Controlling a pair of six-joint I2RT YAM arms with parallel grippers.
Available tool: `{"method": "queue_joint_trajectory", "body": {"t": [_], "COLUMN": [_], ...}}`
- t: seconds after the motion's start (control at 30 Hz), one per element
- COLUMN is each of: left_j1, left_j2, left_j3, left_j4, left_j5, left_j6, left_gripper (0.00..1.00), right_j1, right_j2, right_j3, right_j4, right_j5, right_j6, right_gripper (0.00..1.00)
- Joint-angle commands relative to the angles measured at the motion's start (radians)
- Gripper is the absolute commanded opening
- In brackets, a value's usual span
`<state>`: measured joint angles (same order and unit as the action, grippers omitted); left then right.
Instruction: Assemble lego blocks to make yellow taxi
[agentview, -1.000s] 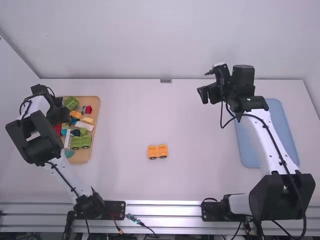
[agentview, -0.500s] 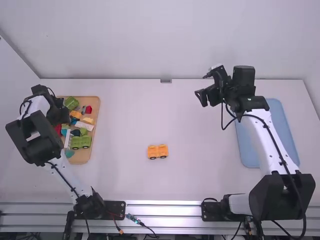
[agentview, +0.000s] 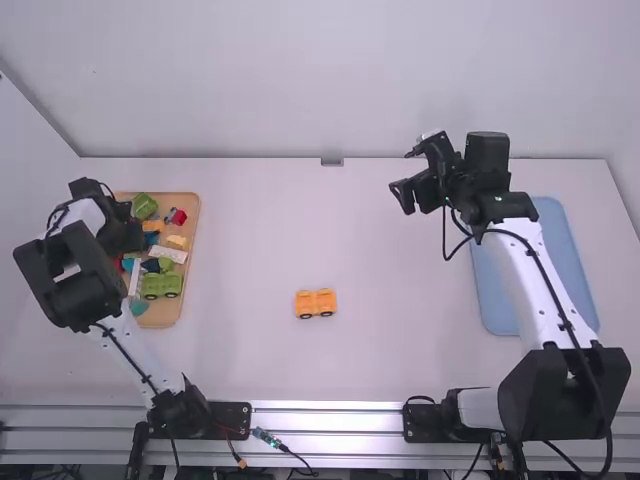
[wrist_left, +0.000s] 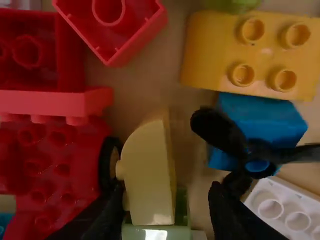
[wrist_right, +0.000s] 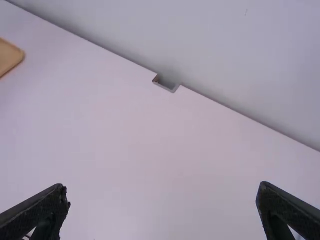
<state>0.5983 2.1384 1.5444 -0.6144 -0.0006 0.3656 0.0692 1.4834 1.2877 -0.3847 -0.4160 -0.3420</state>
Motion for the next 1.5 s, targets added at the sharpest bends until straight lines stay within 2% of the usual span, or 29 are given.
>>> {"method": "queue_joint_trajectory", "body": {"t": [0.0, 0.27, 0.5, 0.77, 1.03, 1.2, 1.47], "left_j1": [-0.002, -0.002, -0.003, -0.003, -0.003, -0.002, -0.003], "left_j2": [0.004, 0.004, 0.004, 0.004, 0.004, 0.004, 0.004], "left_j3": [-0.006, -0.012, -0.069, -0.078, -0.079, -0.079, -0.079], "left_j4": [-0.002, 0.019, 0.075, 0.103, 0.143, 0.149, 0.161], "left_j5": [0.014, 0.010, -0.010, -0.013, -0.011, -0.008, -0.010], "left_j6": [0.006, -0.022, -0.067, -0.093, -0.138, -0.160, -0.160], "left_gripper": [0.45, 0.47, 0.50, 0.42, 0.46, 0.40, 0.37], "right_j1": [0.003, 0.003, 0.003, 0.003, 0.003, 0.003, 0.003], "right_j2": [-0.016, -0.016, -0.016, -0.016, -0.016, -0.016, -0.016], "right_j3": [0.028, 0.028, 0.028, 0.028, 0.028, 0.028, 0.028], "right_j4": [0.002, 0.001, 0.002, 0.001, -0.003, -0.006, -0.013], "right_j5": [-0.006, -0.007, -0.006, -0.007, -0.006, -0.006, -0.006], "right_j6": [0.000, 0.000, 0.000, -0.006, -0.007, -0.007, -0.008], "right_gripper": [0.99, 0.99, 0.99, 0.99, 0.99, 0.99, 0.99]}}
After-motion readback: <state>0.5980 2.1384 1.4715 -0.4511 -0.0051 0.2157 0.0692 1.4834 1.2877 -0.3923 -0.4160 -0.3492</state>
